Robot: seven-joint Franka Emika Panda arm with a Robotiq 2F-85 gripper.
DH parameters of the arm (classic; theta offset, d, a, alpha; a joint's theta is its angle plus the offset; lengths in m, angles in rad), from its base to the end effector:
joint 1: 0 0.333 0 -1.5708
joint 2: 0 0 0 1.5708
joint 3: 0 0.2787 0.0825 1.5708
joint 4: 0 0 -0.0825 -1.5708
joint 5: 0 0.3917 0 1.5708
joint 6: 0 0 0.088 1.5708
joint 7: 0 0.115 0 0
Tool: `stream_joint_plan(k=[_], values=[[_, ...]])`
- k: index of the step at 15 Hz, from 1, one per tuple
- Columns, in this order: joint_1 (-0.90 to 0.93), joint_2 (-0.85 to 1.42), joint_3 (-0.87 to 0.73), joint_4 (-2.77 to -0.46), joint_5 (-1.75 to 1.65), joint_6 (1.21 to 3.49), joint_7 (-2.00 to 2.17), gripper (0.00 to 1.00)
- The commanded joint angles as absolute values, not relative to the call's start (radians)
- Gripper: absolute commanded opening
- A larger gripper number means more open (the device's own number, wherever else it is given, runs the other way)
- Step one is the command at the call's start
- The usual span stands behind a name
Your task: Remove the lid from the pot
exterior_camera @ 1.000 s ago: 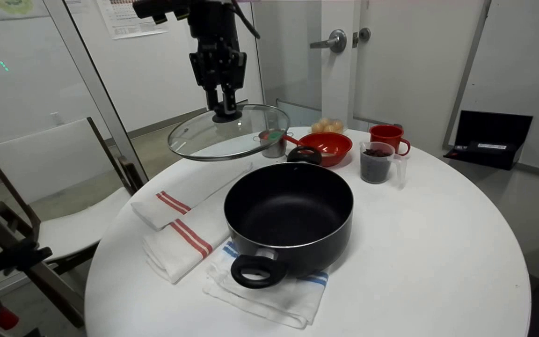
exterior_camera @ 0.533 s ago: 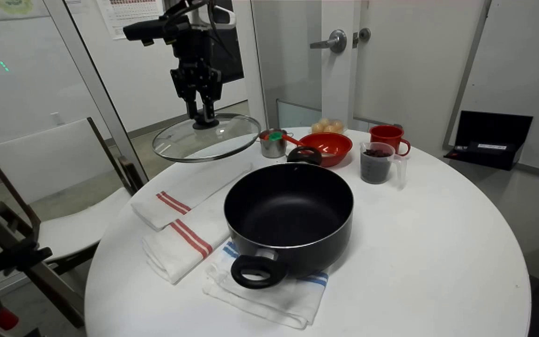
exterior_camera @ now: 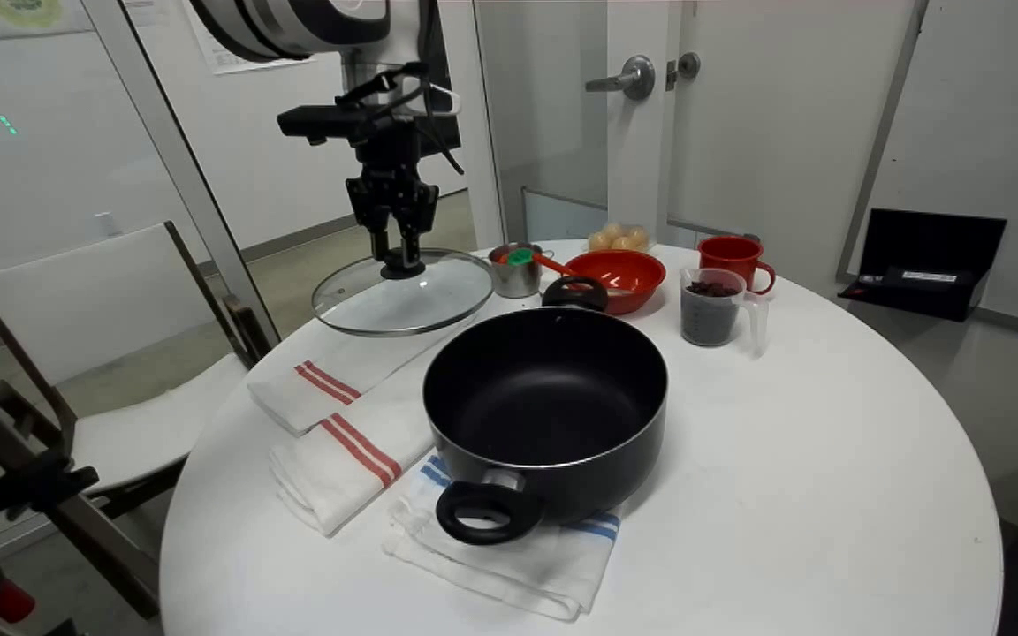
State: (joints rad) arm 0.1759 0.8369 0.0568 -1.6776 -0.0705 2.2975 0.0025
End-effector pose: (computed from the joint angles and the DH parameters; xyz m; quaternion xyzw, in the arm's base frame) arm 0.6041 0.1411 0.0591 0.9853 0.1331 -0.1063 0.0143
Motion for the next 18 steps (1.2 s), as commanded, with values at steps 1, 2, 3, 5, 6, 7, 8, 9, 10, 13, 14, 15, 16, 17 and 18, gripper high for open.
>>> stream_joint_plan(k=[1, 2, 3, 5, 6, 7, 8, 9, 10, 13, 14, 15, 16, 17, 18], values=[[0.184, 0.936, 0.056, -1.538, -0.085, 2.228, -0.003, 0.24], [0.183, 0.960, 0.056, -1.516, -0.085, 2.230, -0.005, 0.24], [0.181, 0.982, 0.057, -1.495, -0.082, 2.230, -0.007, 0.24], [0.182, 1.024, 0.053, -1.460, -0.081, 2.243, 0.002, 0.24], [0.183, 1.043, 0.050, -1.446, -0.080, 2.250, 0.006, 0.24], [0.182, 1.060, 0.049, -1.435, -0.078, 2.256, 0.010, 0.24], [0.184, 1.076, 0.045, -1.425, -0.080, 2.261, 0.014, 0.24], [0.183, 1.090, 0.042, -1.418, -0.079, 2.267, 0.017, 0.24], [0.185, 1.103, 0.038, -1.412, -0.081, 2.274, 0.020, 0.24], [0.191, 1.137, 0.021, -1.402, -0.087, 2.311, 0.034, 0.24], [0.193, 1.143, 0.017, -1.405, -0.088, 2.327, 0.039, 0.24], [0.195, 1.148, 0.014, -1.406, -0.089, 2.339, 0.045, 0.24], [0.198, 1.149, 0.012, -1.408, -0.090, 2.348, 0.053, 0.24], [0.200, 1.146, 0.011, -1.412, -0.090, 2.351, 0.058, 0.24], [0.202, 1.145, 0.011, -1.415, -0.089, 2.352, 0.062, 0.24]])
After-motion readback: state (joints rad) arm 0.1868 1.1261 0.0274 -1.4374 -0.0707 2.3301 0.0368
